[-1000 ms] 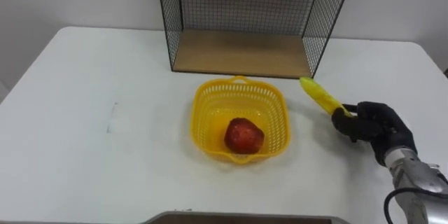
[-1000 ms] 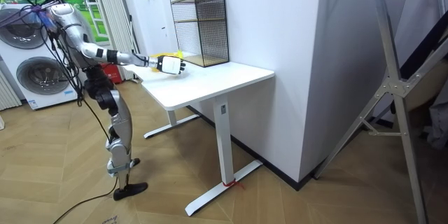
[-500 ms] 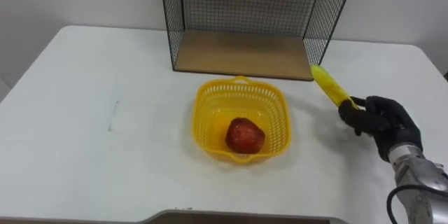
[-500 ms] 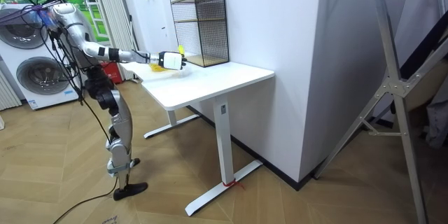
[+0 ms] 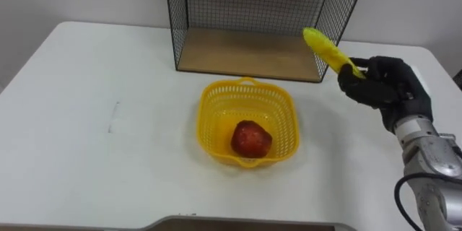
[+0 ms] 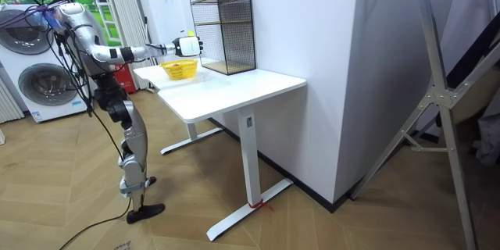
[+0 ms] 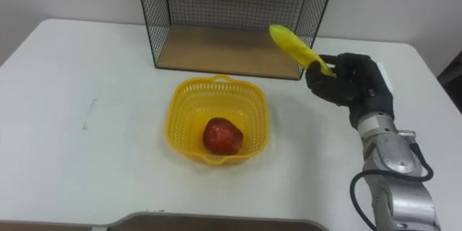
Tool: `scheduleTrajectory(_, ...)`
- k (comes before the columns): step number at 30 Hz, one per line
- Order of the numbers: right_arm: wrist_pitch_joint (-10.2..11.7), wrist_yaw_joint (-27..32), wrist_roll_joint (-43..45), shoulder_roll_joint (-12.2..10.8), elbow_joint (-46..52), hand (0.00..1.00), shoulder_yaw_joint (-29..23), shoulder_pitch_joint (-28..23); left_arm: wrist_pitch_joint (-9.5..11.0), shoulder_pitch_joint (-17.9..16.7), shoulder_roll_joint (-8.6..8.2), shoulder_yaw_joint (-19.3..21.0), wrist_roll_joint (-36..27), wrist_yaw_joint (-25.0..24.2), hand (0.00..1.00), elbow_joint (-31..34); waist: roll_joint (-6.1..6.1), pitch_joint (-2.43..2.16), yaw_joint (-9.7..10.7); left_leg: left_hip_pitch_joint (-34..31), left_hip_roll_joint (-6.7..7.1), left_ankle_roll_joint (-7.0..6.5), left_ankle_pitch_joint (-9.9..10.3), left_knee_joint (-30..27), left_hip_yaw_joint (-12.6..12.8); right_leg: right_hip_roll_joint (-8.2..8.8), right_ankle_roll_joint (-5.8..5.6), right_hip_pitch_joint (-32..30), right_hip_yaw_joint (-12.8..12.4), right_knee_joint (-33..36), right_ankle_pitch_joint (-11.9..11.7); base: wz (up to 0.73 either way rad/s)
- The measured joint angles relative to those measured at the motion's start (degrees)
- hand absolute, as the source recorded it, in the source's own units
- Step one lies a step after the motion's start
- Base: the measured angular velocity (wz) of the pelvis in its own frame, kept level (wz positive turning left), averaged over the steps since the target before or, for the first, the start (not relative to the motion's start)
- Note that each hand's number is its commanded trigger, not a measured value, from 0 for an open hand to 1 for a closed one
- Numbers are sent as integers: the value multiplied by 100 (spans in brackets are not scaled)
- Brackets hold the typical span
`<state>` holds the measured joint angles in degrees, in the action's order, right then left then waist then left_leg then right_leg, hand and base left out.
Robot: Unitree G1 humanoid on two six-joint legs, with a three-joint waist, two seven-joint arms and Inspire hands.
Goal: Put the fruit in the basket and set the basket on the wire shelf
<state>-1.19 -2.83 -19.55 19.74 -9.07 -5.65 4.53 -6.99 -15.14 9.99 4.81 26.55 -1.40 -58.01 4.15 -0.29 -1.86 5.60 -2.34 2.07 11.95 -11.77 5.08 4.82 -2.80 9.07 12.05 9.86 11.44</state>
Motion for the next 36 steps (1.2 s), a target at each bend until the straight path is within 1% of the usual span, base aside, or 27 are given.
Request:
scheduleTrajectory(7, 0, -113, 261, 0, 337, 100, -1, 0, 8, 4, -1, -12, -2, 2, 0, -8, -12, 7, -6, -5, 0, 0, 0, 5, -13, 0, 1, 3, 22, 2, -1, 0)
scheduleTrajectory(10, 0, -192, 614, 0, 472, 100, 0, 0, 18, 2, -2, -47, -2, -9, 0, -10, -25, 13, -23, 0, 0, 0, 0, 6, -13, 0, 1, 3, 21, 4, -1, 0)
scheduleTrajectory(13, 0, -361, 904, 0, 766, 100, 3, 0, 120, 9, -2, -48, -1, -39, 0, -11, -56, 32, -21, 7, -1, 0, 0, 9, -10, 0, 2, -18, 20, 4, -1, 0)
scheduleTrajectory(15, 0, -460, 1173, 0, 975, 100, 50, 0, 121, 32, 2, -42, 10, -50, 0, -12, -59, 34, -18, 6, -3, 0, 0, 18, -12, -2, 2, -12, 28, 4, -1, 0)
scheduleTrajectory(18, 2, -609, 1576, 3, 1116, 100, 254, 1, 129, 83, 13, -59, 0, -43, 0, -71, -25, 33, -32, 9, -5, 0, 0, 43, -8, -2, 2, -4, 24, 11, -1, 0)
scheduleTrajectory(20, -11, -744, 1759, 3, 1115, 100, 457, 1, 127, 188, 30, -66, -1, -31, 0, -167, 32, 52, -26, 4, -4, 0, 0, 41, -6, -2, 2, -8, 22, 11, -1, 0)
scheduleTrajectory(22, -15, -837, 1797, 2, 1116, 100, 522, 1, 127, 205, 34, -66, -1, -25, 0, -167, 72, 70, -32, 0, -4, 0, 0, 42, -6, -2, 2, -10, 24, 11, -1, 0)
scheduleTrajectory(23, -15, -876, 1820, 2, 1115, 100, 549, 1, 125, 211, 37, -68, -1, -24, 0, -167, 88, 71, -36, -8, -4, 0, 0, 42, -7, -2, 2, -10, 34, 6, -1, 0)
scheduleTrajectory(25, -16, -939, 1839, 2, 1115, 100, 594, 1, 118, 211, 36, -76, -1, -26, 0, -167, 98, 63, -63, -9, -4, 0, 0, 42, -7, -1, 2, -9, 44, 5, -1, 0)
scheduleTrajectory(29, -17, -1058, 1971, 2, 1115, 100, 653, 1, 118, 252, 37, -77, -3, -26, 0, -167, 81, 65, -127, -12, -4, 0, 0, 40, -8, 0, 2, -6, 58, 0, -1, 0)
scheduleTrajectory(32, -19, -1175, 1986, 2, 1115, 100, 738, 1, 119, 262, 41, -179, -6, -29, 0, -166, 21, 49, -166, -12, -4, 0, 0, 35, -9, 4, 2, -5, 63, 0, -2, 0)
scheduleTrajectory(34, -19, -1239, 1986, 2, 1115, 100, 777, 1, 120, 259, 41, -179, -6, -28, 0, -166, -12, 36, -175, -10, -4, 0, 0, 34, -11, 3, 2, -1, 66, 1, -2, 0)
scheduleTrajectory(35, -19, -1247, 1986, 2, 1114, 97, 827, 1, 121, 256, 41, -184, -7, -28, 0, -166, -33, 30, -177, -6, -4, 0, 0, 32, -12, 4, 2, 1, 67, 1, -2, 0)
scheduleTrajectory(36, -19, -1254, 1986, 2, 1114, 67, 853, 1, 120, 256, 41, -188, -7, -28, 0, -166, -39, 30, -177, -3, -4, 0, 0, 31, -12, 4, 2, 2, 66, 1, -2, 0)
